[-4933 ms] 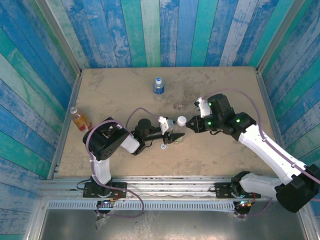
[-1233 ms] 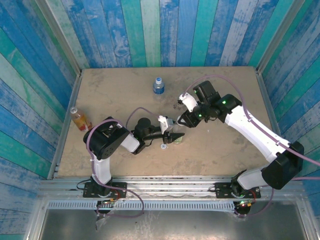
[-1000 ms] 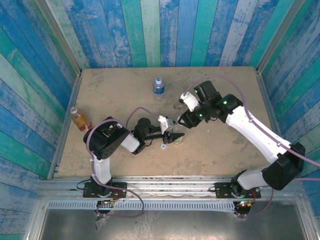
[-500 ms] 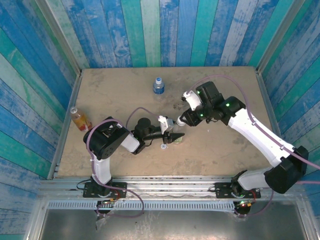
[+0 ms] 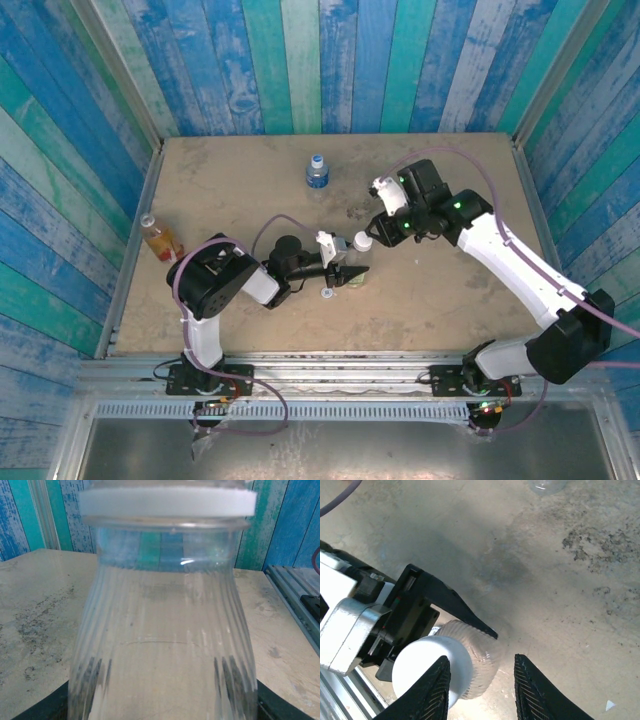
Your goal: Screw on the bottle caps
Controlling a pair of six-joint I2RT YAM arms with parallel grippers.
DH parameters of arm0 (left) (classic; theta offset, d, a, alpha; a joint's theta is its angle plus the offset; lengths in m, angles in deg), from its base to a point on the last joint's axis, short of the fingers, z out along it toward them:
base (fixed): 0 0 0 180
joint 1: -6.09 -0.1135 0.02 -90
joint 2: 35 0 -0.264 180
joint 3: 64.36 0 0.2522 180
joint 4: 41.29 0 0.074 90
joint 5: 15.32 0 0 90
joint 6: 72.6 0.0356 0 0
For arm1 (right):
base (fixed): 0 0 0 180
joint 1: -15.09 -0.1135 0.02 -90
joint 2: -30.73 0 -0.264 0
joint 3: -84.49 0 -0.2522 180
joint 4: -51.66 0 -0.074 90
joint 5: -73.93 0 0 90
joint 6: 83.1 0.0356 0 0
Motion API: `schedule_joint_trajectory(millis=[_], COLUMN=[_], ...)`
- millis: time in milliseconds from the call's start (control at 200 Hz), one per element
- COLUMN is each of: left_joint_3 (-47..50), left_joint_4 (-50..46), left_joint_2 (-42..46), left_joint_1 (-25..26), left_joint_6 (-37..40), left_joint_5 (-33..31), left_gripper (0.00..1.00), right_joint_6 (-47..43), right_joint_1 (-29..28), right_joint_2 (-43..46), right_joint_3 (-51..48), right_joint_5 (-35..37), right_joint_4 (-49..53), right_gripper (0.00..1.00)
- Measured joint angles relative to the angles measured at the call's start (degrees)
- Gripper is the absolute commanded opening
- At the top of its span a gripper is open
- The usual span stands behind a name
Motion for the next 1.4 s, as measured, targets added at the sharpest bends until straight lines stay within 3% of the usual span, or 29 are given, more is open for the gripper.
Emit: schedule_joint_trajectory(millis=[941, 1397], left_joint_3=[0.0, 0.09], left_joint_4=[0.09, 0.37], left_joint_2=[-0.09, -0.15], left_joint_1=[-0.17, -0.11], left_joint_6=[0.0, 0.42], left_joint_5=[0.33, 0.33], left_gripper=[0.59, 0.58], right_joint_6=[2.99, 6.82], right_joint_1=[-0.57, 0.44], right_joint_2=[-1.92, 0.79], right_joint_3=[-0.68, -4.0], right_joint_5=[-5.05, -9.79], right_joint_4=[-3.69, -5.31], right_gripper=[0.33, 0.19])
